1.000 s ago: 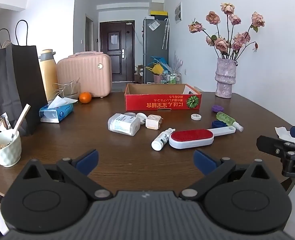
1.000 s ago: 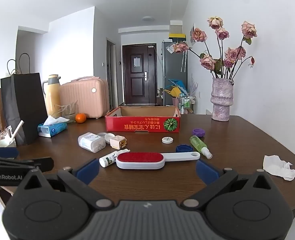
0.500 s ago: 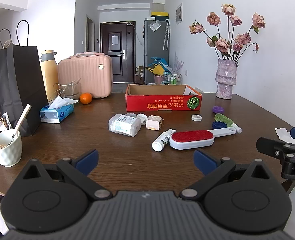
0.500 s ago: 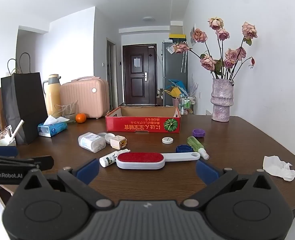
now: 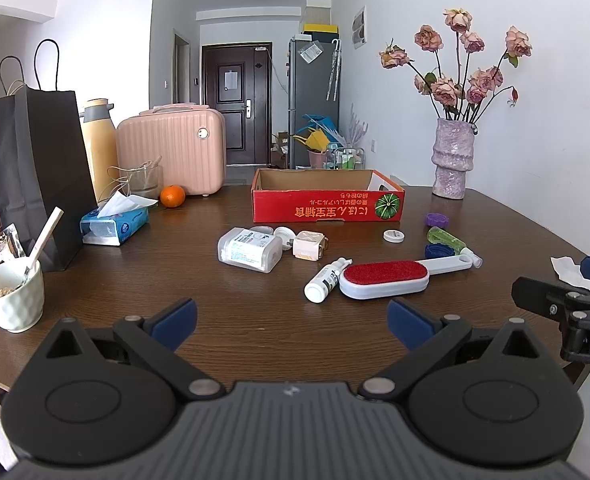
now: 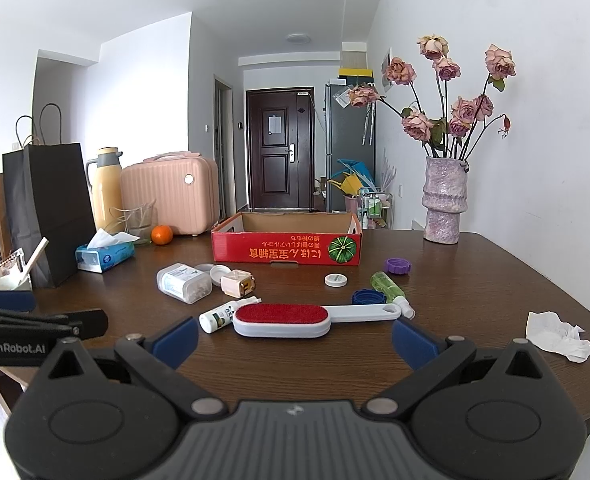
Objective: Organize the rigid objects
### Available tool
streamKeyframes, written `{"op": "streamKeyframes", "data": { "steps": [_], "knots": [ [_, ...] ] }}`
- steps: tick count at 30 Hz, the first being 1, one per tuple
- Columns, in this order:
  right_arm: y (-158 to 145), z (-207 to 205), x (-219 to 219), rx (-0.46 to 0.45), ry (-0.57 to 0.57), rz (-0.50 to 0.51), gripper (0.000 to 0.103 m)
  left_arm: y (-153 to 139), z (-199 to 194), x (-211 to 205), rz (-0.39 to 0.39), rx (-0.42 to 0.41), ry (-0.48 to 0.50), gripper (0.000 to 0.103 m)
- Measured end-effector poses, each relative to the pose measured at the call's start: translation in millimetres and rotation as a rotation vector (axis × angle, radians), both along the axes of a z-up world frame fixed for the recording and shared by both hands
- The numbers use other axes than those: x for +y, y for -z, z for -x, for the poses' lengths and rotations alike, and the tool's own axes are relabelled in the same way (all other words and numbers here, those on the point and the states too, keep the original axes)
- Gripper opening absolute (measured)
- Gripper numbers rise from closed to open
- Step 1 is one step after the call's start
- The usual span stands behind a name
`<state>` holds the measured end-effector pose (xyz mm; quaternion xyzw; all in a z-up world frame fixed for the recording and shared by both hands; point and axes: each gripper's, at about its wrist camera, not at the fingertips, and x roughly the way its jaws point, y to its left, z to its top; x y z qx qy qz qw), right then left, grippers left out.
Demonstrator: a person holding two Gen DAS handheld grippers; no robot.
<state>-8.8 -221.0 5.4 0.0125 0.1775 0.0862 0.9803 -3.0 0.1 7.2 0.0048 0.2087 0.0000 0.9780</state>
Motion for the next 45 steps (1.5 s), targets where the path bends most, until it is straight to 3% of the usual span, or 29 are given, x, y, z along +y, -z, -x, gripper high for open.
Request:
{"op": "streamKeyframes", "data": {
  "steps": [45],
  "knots": [
    [-2.7, 5.2, 3.7, -0.009, -0.005, 0.009, 0.103, 0.1, 0.8, 1.3, 0.003, -0.003, 0.000, 0.103]
  ]
}}
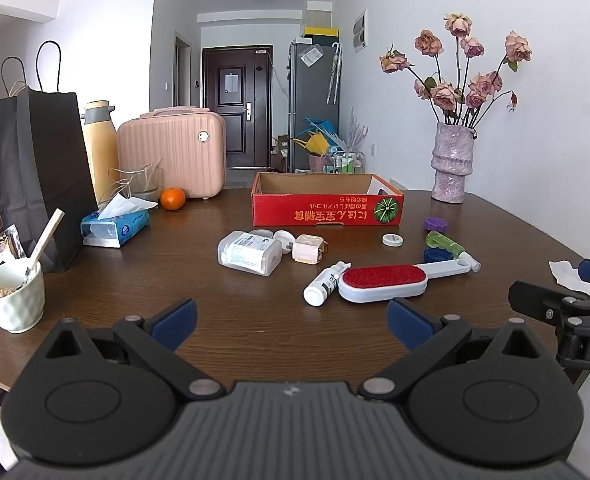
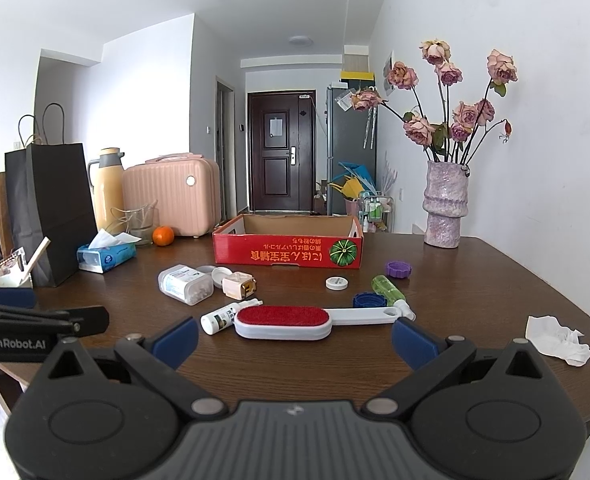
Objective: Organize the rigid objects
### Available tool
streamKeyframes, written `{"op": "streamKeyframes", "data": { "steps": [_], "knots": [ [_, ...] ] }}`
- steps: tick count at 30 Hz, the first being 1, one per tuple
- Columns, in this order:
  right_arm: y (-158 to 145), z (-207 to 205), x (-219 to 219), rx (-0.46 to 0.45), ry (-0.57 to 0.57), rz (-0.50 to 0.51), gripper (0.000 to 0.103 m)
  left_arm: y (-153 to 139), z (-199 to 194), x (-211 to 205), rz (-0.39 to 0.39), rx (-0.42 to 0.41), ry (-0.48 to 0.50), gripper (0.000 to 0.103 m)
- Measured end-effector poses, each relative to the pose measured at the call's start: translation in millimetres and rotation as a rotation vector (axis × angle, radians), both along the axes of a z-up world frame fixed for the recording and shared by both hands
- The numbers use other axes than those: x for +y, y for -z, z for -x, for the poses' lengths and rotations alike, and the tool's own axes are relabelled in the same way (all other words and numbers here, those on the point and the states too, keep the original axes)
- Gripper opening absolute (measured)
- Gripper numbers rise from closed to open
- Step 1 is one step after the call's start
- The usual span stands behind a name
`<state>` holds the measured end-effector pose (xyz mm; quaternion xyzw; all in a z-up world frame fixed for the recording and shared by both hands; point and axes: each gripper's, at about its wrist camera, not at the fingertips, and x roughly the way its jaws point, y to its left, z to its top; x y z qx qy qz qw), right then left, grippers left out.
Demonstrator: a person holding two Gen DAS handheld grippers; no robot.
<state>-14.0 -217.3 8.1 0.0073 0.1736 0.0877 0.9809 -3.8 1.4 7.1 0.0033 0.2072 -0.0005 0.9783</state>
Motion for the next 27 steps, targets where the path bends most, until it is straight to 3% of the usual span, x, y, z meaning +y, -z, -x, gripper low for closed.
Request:
{"op": "streamKeyframes", "data": {
  "steps": [17, 27],
  "knots": [
    [-1, -2, -2, -0.003, 0.000, 0.002, 0.103, -5, 0, 0, 0.004, -0.003, -0.007, 0.103],
    [8, -11, 0, -0.010, 0.007, -0.004, 0.103, 6, -22, 1, 0.017, 0.017, -0.015, 0.103]
  ]
}}
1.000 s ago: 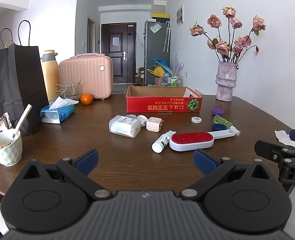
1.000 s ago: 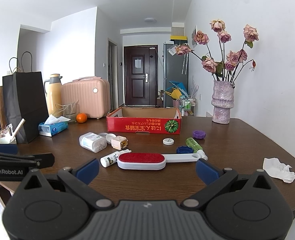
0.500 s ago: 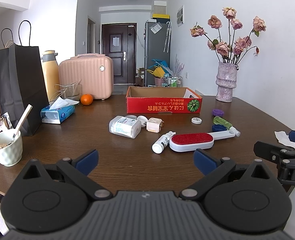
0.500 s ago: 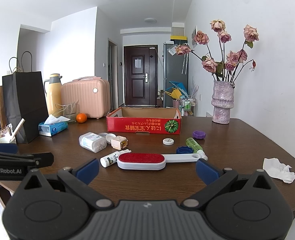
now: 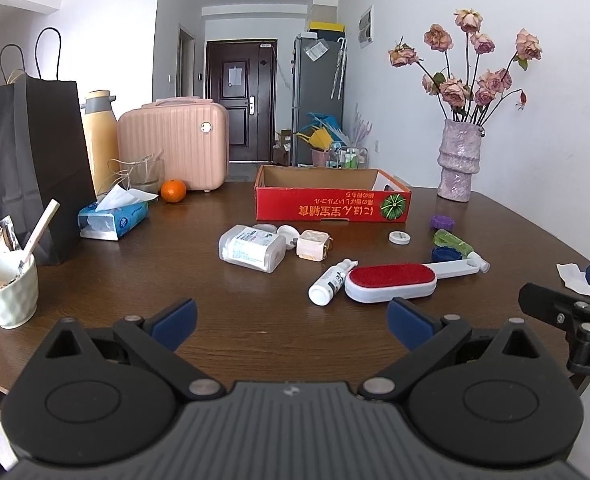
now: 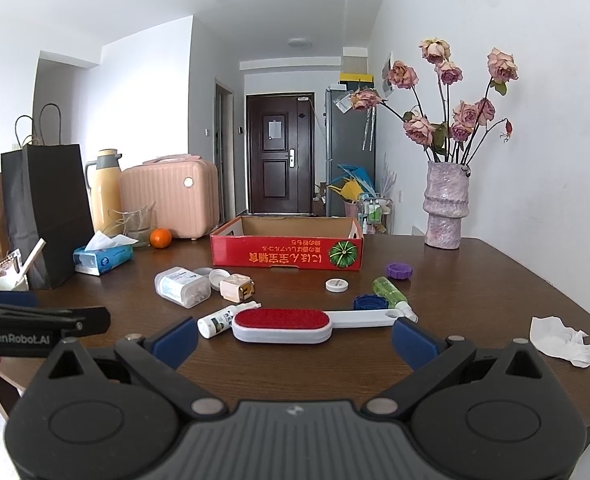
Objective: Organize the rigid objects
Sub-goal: 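Move the left tool to the white spray bottle and close on it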
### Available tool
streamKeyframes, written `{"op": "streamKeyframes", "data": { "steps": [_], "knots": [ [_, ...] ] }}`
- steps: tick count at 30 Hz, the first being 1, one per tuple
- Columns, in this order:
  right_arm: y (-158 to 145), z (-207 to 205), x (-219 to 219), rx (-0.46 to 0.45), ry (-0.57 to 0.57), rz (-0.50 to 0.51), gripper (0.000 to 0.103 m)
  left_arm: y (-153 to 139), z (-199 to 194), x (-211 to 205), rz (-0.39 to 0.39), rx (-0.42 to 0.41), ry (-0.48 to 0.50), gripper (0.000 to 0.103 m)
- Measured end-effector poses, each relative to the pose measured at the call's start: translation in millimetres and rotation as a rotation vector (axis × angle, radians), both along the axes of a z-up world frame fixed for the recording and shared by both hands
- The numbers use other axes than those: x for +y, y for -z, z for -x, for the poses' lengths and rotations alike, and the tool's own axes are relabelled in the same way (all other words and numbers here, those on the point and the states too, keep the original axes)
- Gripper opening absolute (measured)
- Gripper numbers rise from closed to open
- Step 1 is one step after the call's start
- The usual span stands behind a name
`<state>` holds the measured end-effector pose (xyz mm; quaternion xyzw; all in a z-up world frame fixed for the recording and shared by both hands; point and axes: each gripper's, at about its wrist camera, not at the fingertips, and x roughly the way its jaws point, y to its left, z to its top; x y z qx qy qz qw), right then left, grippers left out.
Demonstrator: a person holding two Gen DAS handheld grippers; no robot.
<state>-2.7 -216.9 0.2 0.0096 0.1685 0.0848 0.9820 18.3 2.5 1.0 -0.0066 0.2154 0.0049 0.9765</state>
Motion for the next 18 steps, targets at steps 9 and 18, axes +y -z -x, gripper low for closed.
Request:
{"op": "streamKeyframes", "data": {
  "steps": [9, 18],
  "knots": [
    [9, -16, 6, 0.029, -0.010, -0.002, 0.103, 10, -18, 3, 0.012, 0.019, 0.009, 0.103],
    [15, -36, 7, 0.038, 0.015, -0.009, 0.103, 18, -41, 5, 0.016, 0.041, 0.016, 0.103]
  ]
}}
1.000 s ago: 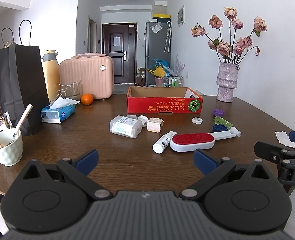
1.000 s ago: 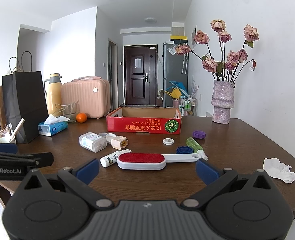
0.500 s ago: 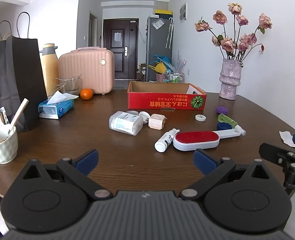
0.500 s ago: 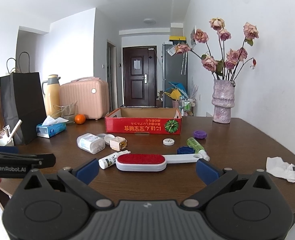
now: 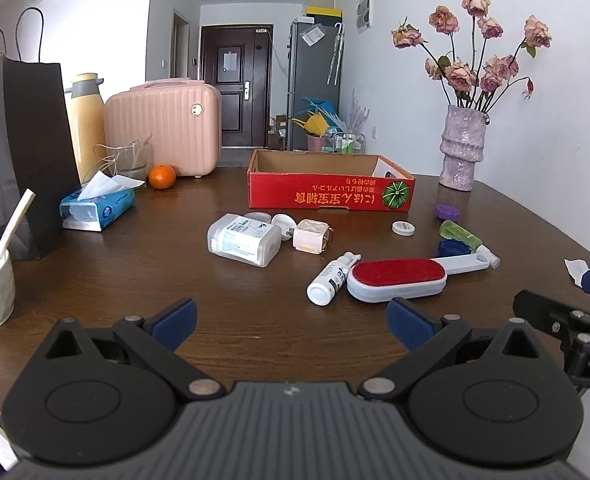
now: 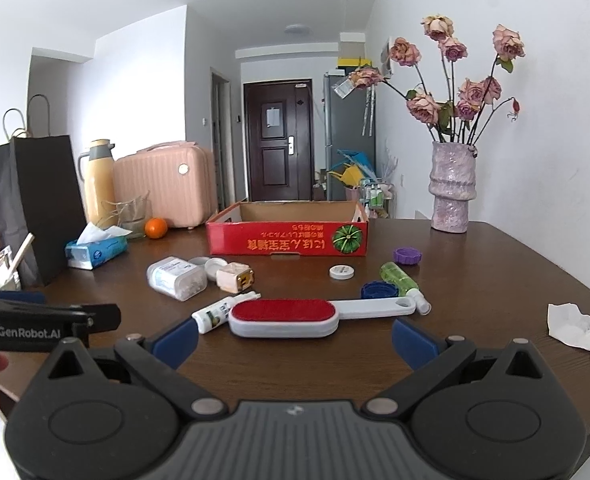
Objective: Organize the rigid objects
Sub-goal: 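Move the left tool to the white spray bottle and close on it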
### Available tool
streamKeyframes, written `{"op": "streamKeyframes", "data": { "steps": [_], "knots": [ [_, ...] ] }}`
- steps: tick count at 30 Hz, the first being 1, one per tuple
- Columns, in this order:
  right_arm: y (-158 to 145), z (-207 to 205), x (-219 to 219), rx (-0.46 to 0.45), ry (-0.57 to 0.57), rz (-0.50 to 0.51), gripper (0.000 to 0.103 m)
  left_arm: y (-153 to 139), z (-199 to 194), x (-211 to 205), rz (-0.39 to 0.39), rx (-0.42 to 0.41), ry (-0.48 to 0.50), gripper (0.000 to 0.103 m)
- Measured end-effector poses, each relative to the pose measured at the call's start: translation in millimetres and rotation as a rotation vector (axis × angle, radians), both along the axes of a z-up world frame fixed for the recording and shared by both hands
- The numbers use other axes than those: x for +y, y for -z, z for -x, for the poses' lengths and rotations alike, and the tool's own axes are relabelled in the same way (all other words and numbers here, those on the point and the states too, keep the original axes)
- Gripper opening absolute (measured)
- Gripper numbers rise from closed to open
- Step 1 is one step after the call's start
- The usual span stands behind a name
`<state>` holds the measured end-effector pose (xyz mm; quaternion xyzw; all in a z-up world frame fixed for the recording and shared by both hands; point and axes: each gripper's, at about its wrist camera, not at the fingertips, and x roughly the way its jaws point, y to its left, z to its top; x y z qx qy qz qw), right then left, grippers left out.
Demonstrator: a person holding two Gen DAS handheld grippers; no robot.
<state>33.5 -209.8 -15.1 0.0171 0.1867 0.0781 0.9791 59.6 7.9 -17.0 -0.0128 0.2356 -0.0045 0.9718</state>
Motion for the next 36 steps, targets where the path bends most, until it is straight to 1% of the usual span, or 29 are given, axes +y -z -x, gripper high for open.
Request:
{"op": "streamKeyframes", "data": {
  "steps": [7, 12, 24, 36],
  "knots": [
    [4, -20, 1, 0.021, 0.006, -0.006, 0.103, 3, -20, 3, 0.008, 0.016, 0.003, 0.103],
    [6, -33, 5, 0.027, 0.007, 0.012, 0.103, 5, -33, 4, 0.009, 0.027, 0.009, 0.103],
    [20, -73, 12, 0.095, -0.002, 0.020, 0.103, 15, -72, 7, 0.006, 0.077, 0.013, 0.103],
    [30, -115, 8, 0.142, -0.009, 0.015, 0.103, 22, -112, 1, -0.024, 0.115, 0.032, 0.103]
  ]
}}
